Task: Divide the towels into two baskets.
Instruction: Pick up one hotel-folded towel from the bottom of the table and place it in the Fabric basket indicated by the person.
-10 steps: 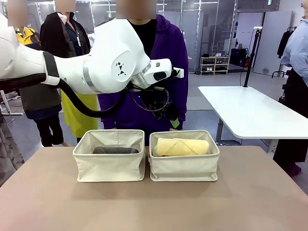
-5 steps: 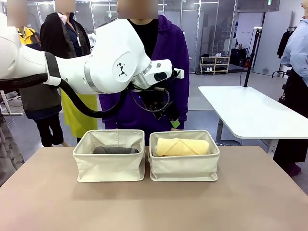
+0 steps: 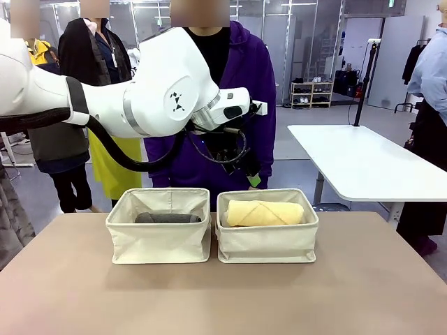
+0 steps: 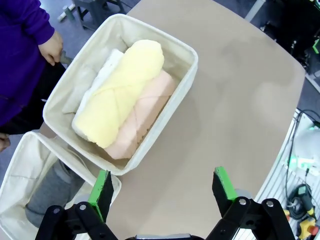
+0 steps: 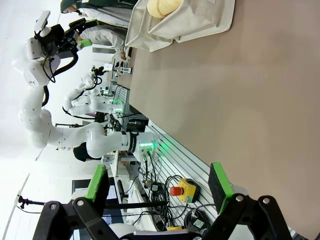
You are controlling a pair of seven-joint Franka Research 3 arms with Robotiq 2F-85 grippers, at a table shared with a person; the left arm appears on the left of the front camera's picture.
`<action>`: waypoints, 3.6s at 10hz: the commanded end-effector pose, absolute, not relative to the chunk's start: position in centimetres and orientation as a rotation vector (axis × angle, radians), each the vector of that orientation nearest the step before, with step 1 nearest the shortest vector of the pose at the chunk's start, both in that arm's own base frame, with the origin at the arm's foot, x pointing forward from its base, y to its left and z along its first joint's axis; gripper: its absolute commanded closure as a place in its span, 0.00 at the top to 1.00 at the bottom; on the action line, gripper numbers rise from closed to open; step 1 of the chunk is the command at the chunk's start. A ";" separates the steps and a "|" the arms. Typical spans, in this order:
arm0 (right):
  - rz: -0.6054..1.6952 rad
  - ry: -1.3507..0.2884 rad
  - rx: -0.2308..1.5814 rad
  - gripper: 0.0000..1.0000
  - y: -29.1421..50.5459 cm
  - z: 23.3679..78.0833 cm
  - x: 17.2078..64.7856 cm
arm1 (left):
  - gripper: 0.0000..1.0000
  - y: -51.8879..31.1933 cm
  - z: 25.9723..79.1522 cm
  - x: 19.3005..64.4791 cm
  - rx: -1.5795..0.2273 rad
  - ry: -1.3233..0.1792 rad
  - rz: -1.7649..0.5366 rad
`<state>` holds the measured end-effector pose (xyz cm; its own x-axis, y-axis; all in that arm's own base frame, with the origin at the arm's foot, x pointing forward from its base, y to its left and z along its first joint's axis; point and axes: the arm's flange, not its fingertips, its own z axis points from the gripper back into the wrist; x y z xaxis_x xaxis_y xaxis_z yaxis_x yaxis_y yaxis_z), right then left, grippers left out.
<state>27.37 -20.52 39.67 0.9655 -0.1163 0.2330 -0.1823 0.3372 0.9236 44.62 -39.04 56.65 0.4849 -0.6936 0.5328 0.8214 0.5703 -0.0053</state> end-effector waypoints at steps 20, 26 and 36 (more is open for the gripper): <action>0.060 -0.296 1.236 1.00 -20.5 39.9 27.2 | 1.00 17.9 53.3 23.2 -1.112 -0.617 0.238; 0.060 -0.296 1.236 1.00 -20.5 39.9 27.2 | 1.00 19.4 53.3 22.4 -1.095 -0.625 0.259; 0.060 -0.296 1.236 1.00 -20.5 39.9 27.2 | 1.00 19.4 53.3 22.4 -1.095 -0.625 0.259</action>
<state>27.40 -20.47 39.69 0.9657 -0.1143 0.2333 -0.1831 0.3375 0.9233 22.53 19.44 53.10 0.7985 0.4894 0.3506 0.1008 0.4654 -0.8793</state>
